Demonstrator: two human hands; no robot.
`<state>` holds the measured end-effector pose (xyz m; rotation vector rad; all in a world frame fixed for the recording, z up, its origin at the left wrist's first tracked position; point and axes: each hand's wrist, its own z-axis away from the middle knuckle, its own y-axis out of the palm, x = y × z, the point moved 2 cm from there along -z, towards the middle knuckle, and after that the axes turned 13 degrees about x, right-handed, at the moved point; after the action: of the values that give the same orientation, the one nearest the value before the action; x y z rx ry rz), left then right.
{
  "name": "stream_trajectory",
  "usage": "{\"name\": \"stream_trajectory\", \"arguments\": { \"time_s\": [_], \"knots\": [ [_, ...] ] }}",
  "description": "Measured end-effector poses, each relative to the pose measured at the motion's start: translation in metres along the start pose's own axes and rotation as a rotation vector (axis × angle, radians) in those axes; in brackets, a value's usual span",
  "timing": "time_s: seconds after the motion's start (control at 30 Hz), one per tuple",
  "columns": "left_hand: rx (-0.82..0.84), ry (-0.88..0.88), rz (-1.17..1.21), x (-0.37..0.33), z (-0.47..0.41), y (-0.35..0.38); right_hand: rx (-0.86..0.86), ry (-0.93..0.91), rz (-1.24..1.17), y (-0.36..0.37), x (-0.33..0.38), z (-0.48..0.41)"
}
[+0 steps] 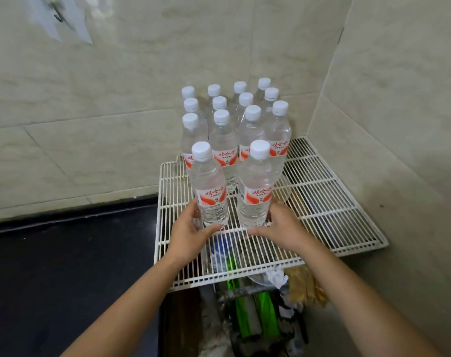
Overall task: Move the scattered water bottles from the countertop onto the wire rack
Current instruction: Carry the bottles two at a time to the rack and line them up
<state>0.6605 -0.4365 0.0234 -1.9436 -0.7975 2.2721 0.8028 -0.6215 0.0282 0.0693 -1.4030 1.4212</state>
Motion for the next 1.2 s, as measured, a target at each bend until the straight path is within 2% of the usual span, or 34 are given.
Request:
{"name": "stream_trajectory", "arguments": {
  "time_s": [0.2,0.4,0.63,1.03,1.13,1.2],
  "knots": [
    [-0.01,0.007,-0.014,-0.001,-0.006,0.0,-0.089,0.008,-0.026,0.012,0.023,-0.016],
    [-0.157,-0.018,-0.119,0.003,-0.018,-0.001,-0.091,-0.014,-0.002,0.018,0.03,-0.028],
    [-0.175,-0.001,-0.175,0.006,-0.025,-0.002,-0.165,-0.006,0.025,0.023,0.035,-0.042],
    [-0.093,-0.002,-0.146,0.005,-0.024,-0.008,-0.169,0.022,-0.007,0.03,0.037,-0.047],
    [-0.084,0.058,-0.22,0.001,-0.014,-0.011,-0.181,0.011,0.027,0.028,0.04,-0.036],
    [-0.091,0.097,-0.327,-0.001,-0.003,-0.014,-0.247,-0.034,0.085,0.026,0.043,-0.022]
  ]
}}
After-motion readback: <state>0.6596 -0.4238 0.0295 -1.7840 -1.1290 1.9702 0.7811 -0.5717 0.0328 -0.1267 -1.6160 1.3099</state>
